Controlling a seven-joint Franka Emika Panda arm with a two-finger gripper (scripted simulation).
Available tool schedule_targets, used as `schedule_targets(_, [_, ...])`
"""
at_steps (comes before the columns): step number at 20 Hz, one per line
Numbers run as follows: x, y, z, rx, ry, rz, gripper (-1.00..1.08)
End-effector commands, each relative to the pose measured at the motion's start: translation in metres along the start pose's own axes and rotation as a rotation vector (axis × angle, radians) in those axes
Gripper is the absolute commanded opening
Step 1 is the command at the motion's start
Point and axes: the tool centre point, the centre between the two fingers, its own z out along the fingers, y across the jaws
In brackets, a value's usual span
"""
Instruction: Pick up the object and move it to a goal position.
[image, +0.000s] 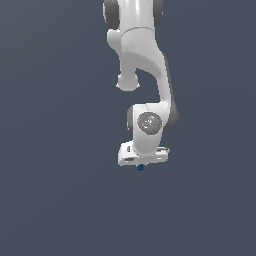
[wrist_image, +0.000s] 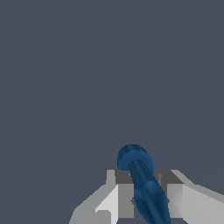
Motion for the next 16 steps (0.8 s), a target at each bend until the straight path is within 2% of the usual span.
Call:
schedule_targets(1, [-0.003, 0.004, -0.008, 0.0, 0.001, 0.0, -1.0])
schedule_targets(8, [-0.018, 0.023, -0.047, 0.0, 0.001, 0.0, -1.0])
schedule_targets(16, [-0.046, 0.059, -0.12, 0.0, 0.001, 0.0, -1.0])
